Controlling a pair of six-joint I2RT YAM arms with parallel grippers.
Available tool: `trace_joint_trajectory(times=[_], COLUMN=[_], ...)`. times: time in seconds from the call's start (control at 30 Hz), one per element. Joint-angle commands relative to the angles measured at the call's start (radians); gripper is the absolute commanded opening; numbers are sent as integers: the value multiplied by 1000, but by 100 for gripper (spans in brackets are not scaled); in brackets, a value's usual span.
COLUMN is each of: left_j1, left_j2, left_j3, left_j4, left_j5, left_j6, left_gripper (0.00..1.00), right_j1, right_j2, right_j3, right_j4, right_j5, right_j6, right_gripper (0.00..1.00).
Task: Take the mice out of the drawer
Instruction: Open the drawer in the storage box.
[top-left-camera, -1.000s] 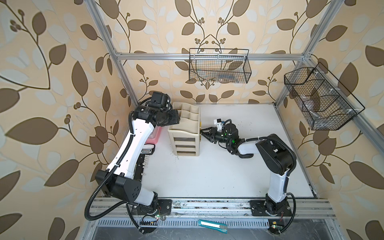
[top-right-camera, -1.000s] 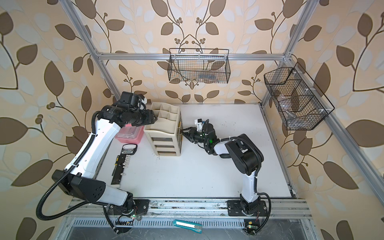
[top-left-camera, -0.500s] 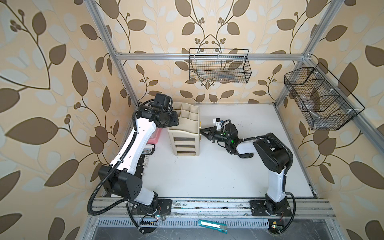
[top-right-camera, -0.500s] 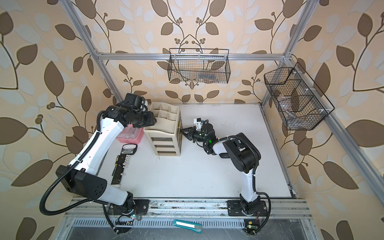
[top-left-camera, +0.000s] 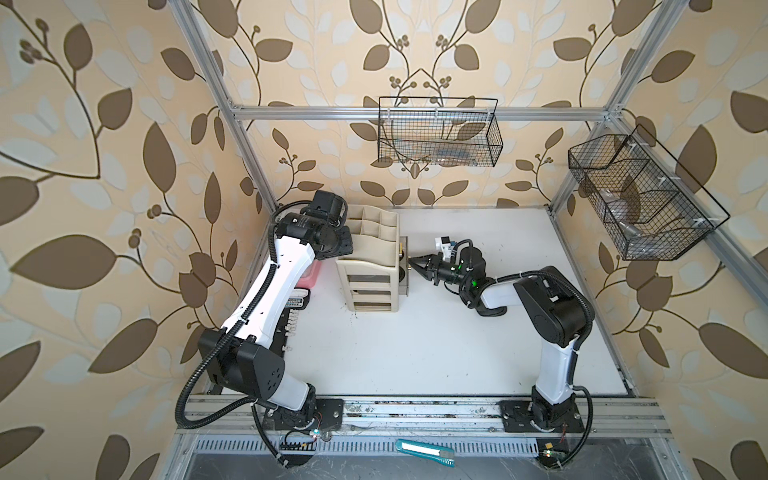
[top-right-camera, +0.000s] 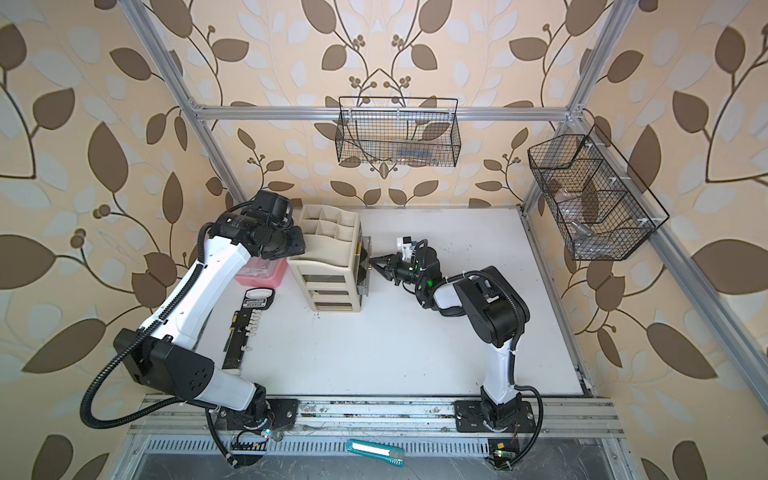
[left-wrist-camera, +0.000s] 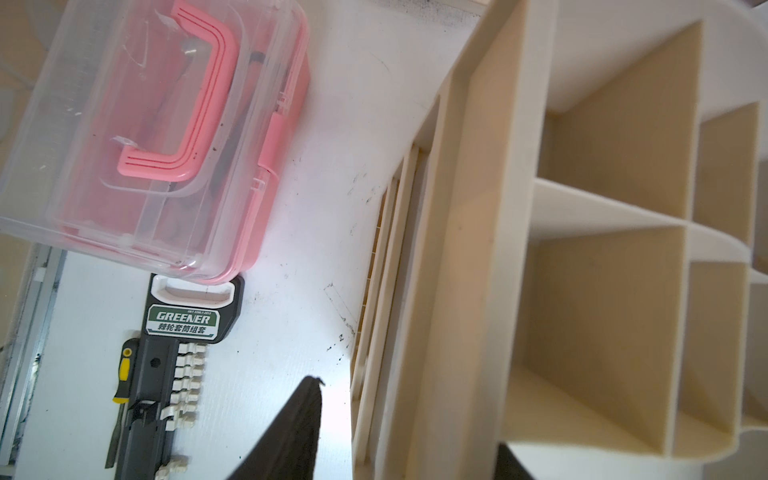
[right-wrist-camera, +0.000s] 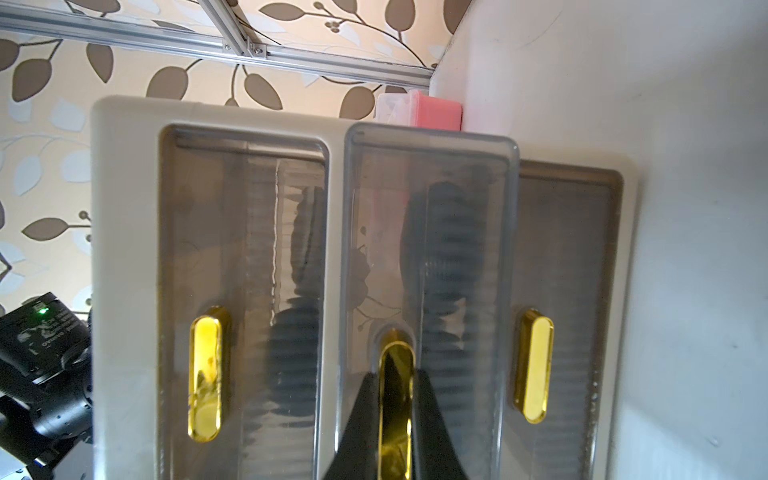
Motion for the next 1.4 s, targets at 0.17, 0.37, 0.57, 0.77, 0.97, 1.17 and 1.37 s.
trace_joint_trajectory(times=[0.17, 0.37, 0.57, 0.77, 0.97, 1.17, 1.37], left_j1=[-17, -17, -17, -17, -17, -17, -17], left_j2=[4, 5, 3, 3, 2, -19, -100], left_j3=[13, 10, 7, 6, 7, 35, 46], left_j4=[-23, -16, -15, -7, -2, 5, 25], left_j5=[-55, -48, -48, -44, -37, -27, 15], left_j6=[-31, -31, -28, -34, -33, -26, -10], left_gripper=[49, 49, 50, 50, 59, 73, 80], right_j1=[-84, -139, -187, -189, -188, -190, -185], right_j2=[-84, -151, -189, -203, -215, -312, -437], right_j3=[-83, -99, -129, -137, -134, -96, 27], right_j4=[-42, -165, -205, -254, -276, -541, -962], right_j5=[-37, -68, -81, -63, -42, 29, 184], right_j6=[-70, -139, -161, -183, -188, -304, -430], right_gripper=[3, 3, 3, 4, 14, 38, 51])
